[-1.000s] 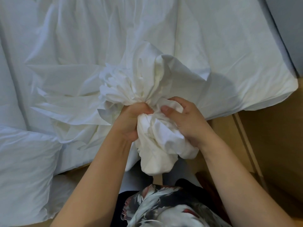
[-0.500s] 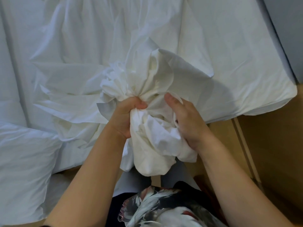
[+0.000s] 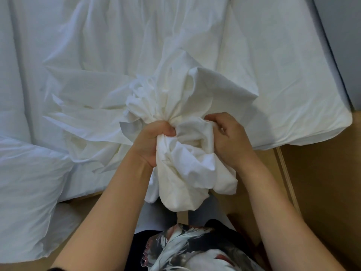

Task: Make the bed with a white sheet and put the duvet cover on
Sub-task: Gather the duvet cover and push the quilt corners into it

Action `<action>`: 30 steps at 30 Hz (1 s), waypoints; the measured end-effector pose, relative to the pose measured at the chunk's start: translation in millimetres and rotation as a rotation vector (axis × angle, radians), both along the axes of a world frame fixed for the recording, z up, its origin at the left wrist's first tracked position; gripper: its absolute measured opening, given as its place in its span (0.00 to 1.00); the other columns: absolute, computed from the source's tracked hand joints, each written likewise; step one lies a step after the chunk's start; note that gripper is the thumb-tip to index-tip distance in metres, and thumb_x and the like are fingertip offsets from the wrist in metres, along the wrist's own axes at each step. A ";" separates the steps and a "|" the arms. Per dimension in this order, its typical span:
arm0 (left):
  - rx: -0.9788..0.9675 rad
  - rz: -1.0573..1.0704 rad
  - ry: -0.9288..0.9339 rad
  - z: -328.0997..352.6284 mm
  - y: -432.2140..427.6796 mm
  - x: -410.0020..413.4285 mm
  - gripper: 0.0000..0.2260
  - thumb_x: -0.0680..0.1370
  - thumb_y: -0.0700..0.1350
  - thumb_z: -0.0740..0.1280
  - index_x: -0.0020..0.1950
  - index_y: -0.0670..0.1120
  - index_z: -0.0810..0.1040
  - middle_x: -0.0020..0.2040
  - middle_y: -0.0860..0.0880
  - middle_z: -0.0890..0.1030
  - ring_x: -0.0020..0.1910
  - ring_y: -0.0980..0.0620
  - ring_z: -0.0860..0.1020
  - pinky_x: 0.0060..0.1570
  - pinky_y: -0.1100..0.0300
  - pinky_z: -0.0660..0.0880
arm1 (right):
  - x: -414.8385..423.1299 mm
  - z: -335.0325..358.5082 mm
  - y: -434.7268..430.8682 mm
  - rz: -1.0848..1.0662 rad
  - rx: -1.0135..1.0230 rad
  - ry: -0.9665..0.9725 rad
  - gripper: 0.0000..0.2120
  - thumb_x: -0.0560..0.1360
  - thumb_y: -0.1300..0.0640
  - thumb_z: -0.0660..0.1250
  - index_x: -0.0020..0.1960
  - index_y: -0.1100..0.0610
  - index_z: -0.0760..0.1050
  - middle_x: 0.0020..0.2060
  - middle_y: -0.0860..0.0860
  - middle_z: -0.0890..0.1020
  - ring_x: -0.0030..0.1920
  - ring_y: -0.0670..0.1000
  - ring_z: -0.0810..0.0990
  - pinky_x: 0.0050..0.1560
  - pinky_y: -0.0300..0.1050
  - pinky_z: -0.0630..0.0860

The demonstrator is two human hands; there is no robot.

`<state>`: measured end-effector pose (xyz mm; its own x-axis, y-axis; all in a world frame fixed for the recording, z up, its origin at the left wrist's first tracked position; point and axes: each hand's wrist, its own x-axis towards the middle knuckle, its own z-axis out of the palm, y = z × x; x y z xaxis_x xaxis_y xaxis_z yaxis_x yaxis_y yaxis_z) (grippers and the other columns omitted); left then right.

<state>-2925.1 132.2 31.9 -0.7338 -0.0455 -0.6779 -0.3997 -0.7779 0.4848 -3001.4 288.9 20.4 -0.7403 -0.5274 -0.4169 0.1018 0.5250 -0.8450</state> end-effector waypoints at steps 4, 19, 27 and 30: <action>-0.050 -0.089 -0.039 0.5 0.1 4.8 0.13 0.52 0.38 0.71 0.35 0.44 0.85 0.36 0.47 0.83 0.36 0.48 0.83 0.36 0.54 0.81 | -3.2 -10.8 -8.9 -0.025 0.100 0.184 0.08 0.76 0.65 0.62 0.39 0.66 0.74 0.39 0.53 0.72 0.39 0.50 0.71 0.36 0.31 0.65; -0.280 -0.084 -0.143 9.1 4.8 -9.8 0.17 0.64 0.42 0.74 0.51 0.41 0.80 0.43 0.44 0.83 0.46 0.45 0.82 0.47 0.53 0.78 | 17.3 39.2 -29.2 0.062 -0.045 -0.157 0.18 0.67 0.38 0.70 0.51 0.45 0.74 0.44 0.37 0.79 0.46 0.33 0.76 0.43 0.26 0.71; -0.186 -0.108 -0.123 21.6 -16.5 9.9 0.16 0.68 0.56 0.70 0.52 0.50 0.84 0.53 0.48 0.83 0.55 0.50 0.81 0.56 0.57 0.76 | 26.4 25.9 -65.3 0.277 0.000 -0.388 0.40 0.50 0.34 0.74 0.58 0.49 0.72 0.49 0.41 0.81 0.52 0.40 0.79 0.52 0.40 0.76; -0.179 -0.116 -0.192 24.5 -27.3 14.3 0.19 0.64 0.59 0.72 0.51 0.51 0.84 0.52 0.48 0.84 0.54 0.50 0.81 0.59 0.53 0.74 | 27.1 27.6 -74.5 0.317 -0.010 -0.381 0.31 0.55 0.39 0.76 0.54 0.48 0.74 0.45 0.41 0.82 0.47 0.39 0.81 0.46 0.36 0.78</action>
<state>-2910.9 104.9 56.4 -0.5997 -0.1006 -0.7939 -0.5788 -0.6305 0.5171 -2974.4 214.4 48.0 -0.3385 -0.7072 -0.6208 0.2414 0.5724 -0.7837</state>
